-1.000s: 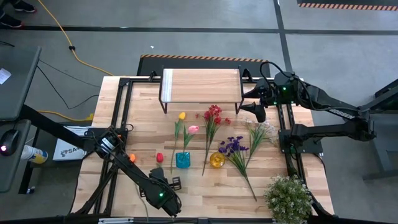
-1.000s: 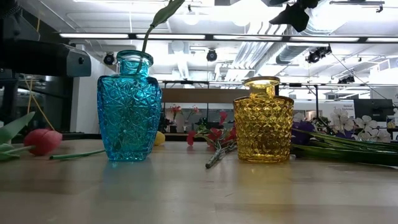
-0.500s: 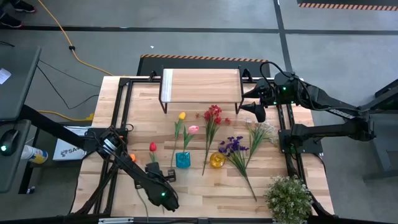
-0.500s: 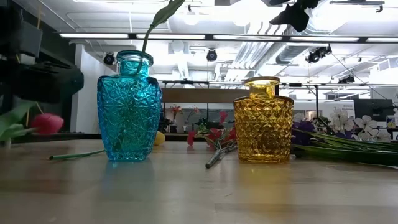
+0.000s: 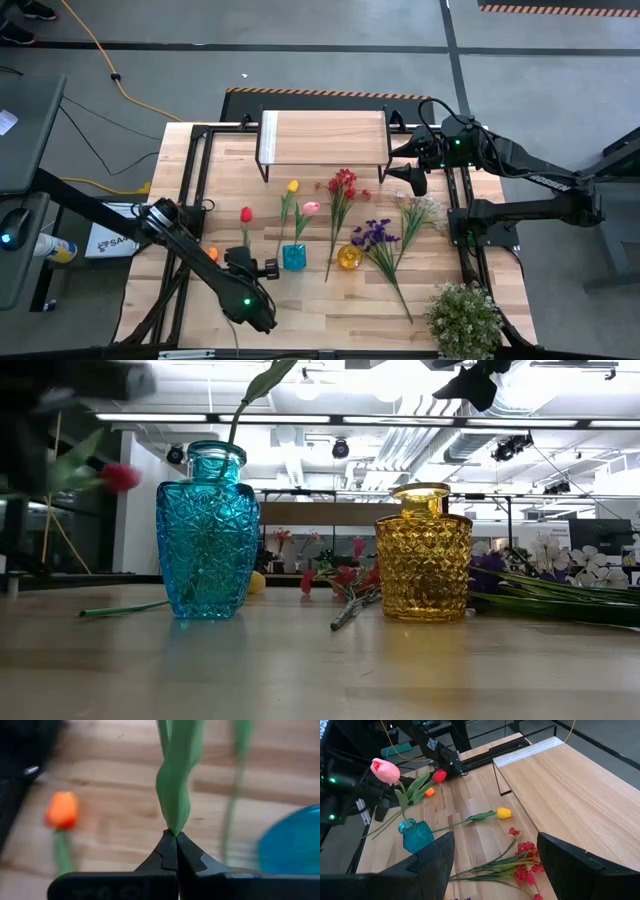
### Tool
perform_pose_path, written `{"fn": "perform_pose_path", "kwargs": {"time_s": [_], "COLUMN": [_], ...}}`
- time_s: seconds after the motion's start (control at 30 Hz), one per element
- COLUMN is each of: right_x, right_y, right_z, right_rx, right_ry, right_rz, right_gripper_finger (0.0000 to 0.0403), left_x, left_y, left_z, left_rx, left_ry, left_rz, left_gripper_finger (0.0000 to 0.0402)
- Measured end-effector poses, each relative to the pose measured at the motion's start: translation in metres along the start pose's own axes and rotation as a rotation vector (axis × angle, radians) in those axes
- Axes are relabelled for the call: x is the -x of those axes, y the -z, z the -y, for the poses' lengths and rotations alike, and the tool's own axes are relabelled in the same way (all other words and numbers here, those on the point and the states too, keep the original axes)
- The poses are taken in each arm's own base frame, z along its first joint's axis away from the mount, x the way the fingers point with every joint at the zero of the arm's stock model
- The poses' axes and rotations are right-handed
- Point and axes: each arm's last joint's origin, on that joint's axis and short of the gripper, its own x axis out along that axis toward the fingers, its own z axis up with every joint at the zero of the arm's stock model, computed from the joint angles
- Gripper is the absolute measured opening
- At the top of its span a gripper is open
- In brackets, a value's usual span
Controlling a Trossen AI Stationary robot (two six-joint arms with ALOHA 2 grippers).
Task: Pick and place flowers into a vace then onto a shelf
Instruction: Put the red tulip into the blue vase
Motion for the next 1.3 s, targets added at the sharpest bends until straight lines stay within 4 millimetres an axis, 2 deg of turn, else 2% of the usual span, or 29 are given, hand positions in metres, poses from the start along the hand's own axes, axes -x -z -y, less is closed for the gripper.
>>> {"fn": "perform_pose_path", "kwargs": {"time_s": [0.3, 0.43, 0.6, 0.9, 1.1, 1.3], "right_x": [0.000, 0.000, 0.000, 0.000, 0.000, 0.000], "right_y": [0.000, 0.000, 0.000, 0.000, 0.000, 0.000], "right_z": [0.000, 0.000, 0.000, 0.000, 0.000, 0.000], "right_rx": [0.000, -0.001, -0.001, -0.012, -0.030, -0.046], "right_ry": [0.000, 0.000, 0.000, 0.000, 0.000, 0.000], "right_rz": [0.001, 0.001, 0.002, 0.002, 0.002, 0.002], "right_gripper_finger": [0.0273, 0.0273, 0.0273, 0.0273, 0.0273, 0.0273], "left_x": [0.016, 0.024, 0.039, 0.057, 0.068, 0.080], "left_y": [-0.022, -0.028, -0.037, -0.064, -0.086, -0.111], "left_z": [0.000, -0.006, -0.016, -0.022, -0.027, -0.033], "left_rx": [0.034, 0.018, 0.007, -0.031, -0.095, -0.129], "left_ry": [0.206, 0.247, 0.386, 0.594, 0.706, 0.857], "left_rz": [0.059, 0.044, 0.071, 0.165, 0.260, 0.455], "left_gripper_finger": [0.0021, 0.0021, 0.0021, 0.0021, 0.0021, 0.0021]}}
